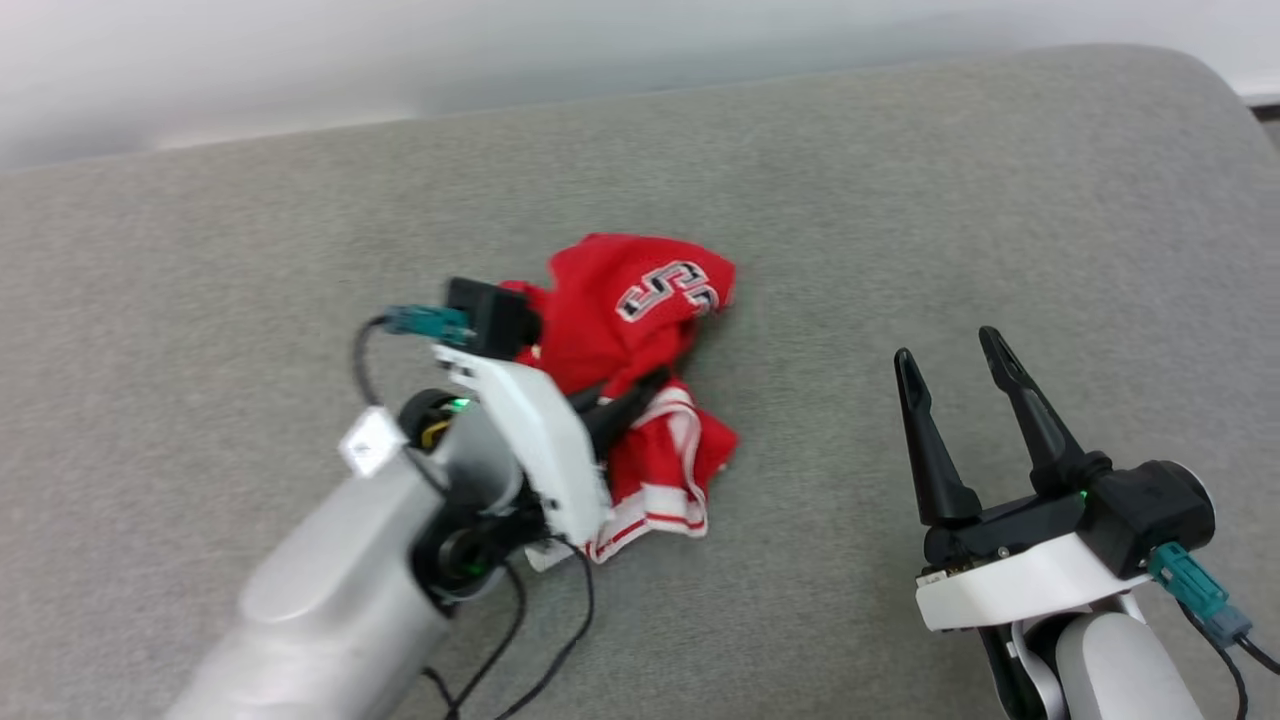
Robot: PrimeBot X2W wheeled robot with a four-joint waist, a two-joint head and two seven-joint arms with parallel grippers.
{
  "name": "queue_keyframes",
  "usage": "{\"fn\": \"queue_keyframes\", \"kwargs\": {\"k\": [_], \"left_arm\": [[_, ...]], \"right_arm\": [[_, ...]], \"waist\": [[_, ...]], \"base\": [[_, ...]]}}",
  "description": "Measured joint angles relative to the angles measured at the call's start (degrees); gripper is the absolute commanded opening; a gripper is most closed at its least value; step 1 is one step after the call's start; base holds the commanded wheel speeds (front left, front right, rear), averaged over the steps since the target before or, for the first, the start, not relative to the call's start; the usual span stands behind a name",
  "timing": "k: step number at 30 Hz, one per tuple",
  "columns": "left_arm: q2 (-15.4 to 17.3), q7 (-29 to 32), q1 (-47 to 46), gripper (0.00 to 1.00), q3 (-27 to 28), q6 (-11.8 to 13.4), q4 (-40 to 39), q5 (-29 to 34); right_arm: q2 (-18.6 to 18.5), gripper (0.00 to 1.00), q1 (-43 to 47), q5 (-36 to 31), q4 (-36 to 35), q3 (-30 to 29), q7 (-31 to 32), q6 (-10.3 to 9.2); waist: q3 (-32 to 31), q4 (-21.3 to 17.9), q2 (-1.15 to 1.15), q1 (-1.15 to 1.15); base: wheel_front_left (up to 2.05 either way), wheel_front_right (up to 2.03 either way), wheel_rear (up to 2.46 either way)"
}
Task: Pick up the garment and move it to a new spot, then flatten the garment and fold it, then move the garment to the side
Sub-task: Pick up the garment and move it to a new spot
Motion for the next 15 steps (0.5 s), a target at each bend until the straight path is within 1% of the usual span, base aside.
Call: {"fn": "queue_keyframes", "kwargs": {"k": [5, 6, 7, 9, 11, 15], "left_arm": [[-6.87, -2.38, -3.05, 0.0, -3.35, 0.93, 6.59, 3.9], [-7.91, -2.92, -3.29, 0.36, -4.02, 0.86, 7.83, 4.39], [-8.8, -3.65, -3.31, 1.0, -4.78, 0.56, 9.07, 5.04], [-10.02, -4.37, -3.31, 1.0, -6.46, 0.09, 11.14, 6.06], [-10.56, -5.66, -3.3, 1.0, -7.6, -0.26, 12.33, 6.58], [-10.28, -10.91, -3.31, 1.0, -8.13, -0.63, 12.9, 7.69]], "right_arm": [[0.0, 1.0, 0.13, 0.07, -0.25, 0.22, 0.0, 0.0], [0.0, 1.0, 0.13, 0.07, -0.33, 0.02, 0.0, 0.0], [0.0, 1.0, 0.13, 0.07, -0.33, -0.13, 0.0, 0.0], [0.0, 1.0, 0.13, 0.08, -0.32, -0.38, 0.0, 0.0], [0.0, 1.0, 0.14, 0.14, -0.27, -0.64, 0.0, 0.0], [0.0, 1.0, 0.54, 0.41, 0.07, -0.82, 0.0, 0.0]], "waist": [[0.52, -3.07, 0.0, 0.0], [0.63, -3.49, 0.0, 0.0], [0.72, -3.78, 0.0, 0.0], [0.69, -4.02, 0.0, 0.0], [0.36, -3.88, 0.0, 0.0], [-0.74, -2.86, 0.0, 0.0]], "base": [[0.0, 0.0, 0.0], [0.0, 0.0, 0.0], [0.0, 0.0, 0.0], [0.0, 0.0, 0.0], [0.0, 0.0, 0.0], [0.0, 0.0, 0.0]]}}
